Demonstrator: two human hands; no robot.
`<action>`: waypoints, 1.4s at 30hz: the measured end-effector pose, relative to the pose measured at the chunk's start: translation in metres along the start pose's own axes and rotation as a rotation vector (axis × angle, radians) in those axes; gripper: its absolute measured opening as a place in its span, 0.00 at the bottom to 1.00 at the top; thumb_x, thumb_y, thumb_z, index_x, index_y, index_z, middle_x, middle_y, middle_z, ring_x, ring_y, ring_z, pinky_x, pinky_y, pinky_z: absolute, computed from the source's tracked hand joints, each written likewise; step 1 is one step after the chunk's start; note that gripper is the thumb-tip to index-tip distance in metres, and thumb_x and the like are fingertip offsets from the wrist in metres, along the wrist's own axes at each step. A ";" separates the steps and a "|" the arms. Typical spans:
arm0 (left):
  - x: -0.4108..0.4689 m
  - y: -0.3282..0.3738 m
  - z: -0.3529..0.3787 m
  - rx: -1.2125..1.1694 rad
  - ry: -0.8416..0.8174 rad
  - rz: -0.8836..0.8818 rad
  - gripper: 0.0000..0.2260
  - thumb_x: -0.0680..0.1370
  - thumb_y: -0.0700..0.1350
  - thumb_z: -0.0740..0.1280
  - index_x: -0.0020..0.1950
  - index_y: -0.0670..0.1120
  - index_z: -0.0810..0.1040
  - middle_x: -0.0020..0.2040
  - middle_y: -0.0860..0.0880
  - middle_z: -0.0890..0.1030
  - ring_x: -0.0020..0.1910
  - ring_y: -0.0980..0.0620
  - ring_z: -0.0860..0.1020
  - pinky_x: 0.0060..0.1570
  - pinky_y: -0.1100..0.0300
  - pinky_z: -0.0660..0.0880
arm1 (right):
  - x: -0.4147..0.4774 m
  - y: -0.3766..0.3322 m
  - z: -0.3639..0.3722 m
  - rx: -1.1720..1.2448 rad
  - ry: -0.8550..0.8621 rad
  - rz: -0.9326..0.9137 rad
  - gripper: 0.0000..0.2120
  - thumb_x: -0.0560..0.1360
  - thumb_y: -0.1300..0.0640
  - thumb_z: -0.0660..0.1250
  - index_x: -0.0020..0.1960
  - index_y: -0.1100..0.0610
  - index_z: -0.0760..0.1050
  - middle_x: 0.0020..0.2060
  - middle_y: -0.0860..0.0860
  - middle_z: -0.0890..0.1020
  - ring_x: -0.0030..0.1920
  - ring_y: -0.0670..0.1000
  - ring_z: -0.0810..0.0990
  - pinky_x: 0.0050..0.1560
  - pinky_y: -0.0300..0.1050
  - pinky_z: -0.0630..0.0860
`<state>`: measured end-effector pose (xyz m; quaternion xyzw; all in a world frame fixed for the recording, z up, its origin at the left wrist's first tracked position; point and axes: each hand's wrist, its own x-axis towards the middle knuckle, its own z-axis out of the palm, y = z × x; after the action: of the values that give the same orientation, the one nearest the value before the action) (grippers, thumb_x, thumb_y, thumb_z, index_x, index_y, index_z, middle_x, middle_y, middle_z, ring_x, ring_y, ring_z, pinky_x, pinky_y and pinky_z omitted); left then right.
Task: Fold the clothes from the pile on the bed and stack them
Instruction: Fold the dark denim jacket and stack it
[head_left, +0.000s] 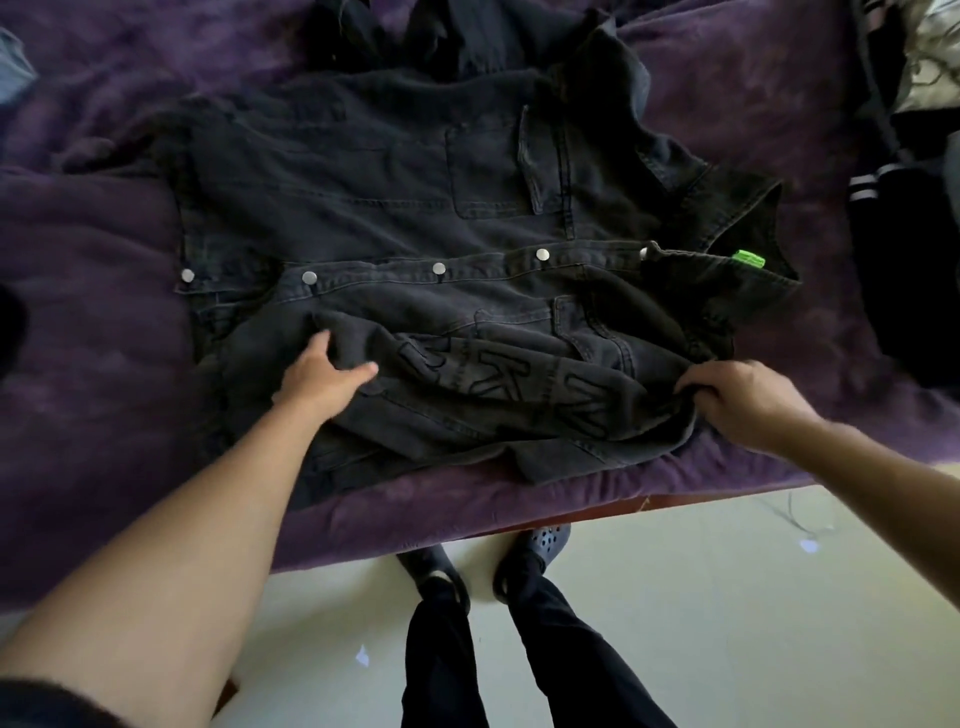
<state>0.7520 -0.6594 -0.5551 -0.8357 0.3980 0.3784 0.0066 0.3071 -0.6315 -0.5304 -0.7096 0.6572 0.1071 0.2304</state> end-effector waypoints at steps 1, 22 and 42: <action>-0.001 -0.003 0.002 0.005 -0.009 -0.014 0.36 0.72 0.55 0.72 0.75 0.46 0.61 0.73 0.44 0.67 0.69 0.41 0.68 0.67 0.48 0.66 | -0.004 -0.005 0.003 0.058 0.032 0.015 0.10 0.74 0.58 0.62 0.50 0.48 0.80 0.49 0.54 0.83 0.50 0.61 0.80 0.46 0.49 0.73; -0.054 -0.094 -0.008 0.594 0.248 0.458 0.40 0.68 0.57 0.73 0.75 0.54 0.59 0.75 0.43 0.59 0.73 0.40 0.57 0.65 0.39 0.61 | 0.019 -0.122 0.003 -0.136 0.362 -0.477 0.29 0.65 0.51 0.65 0.66 0.55 0.72 0.67 0.58 0.72 0.66 0.62 0.70 0.58 0.61 0.71; -0.054 -0.131 -0.026 0.930 0.058 0.563 0.13 0.73 0.36 0.59 0.51 0.50 0.77 0.50 0.51 0.81 0.51 0.50 0.78 0.67 0.55 0.60 | -0.047 -0.113 0.052 -0.334 -0.178 -0.139 0.29 0.73 0.54 0.65 0.74 0.48 0.65 0.71 0.45 0.70 0.72 0.46 0.66 0.69 0.42 0.61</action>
<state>0.8351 -0.5422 -0.5400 -0.6157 0.7320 0.1263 0.2630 0.4205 -0.5621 -0.5333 -0.7692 0.5569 0.2607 0.1737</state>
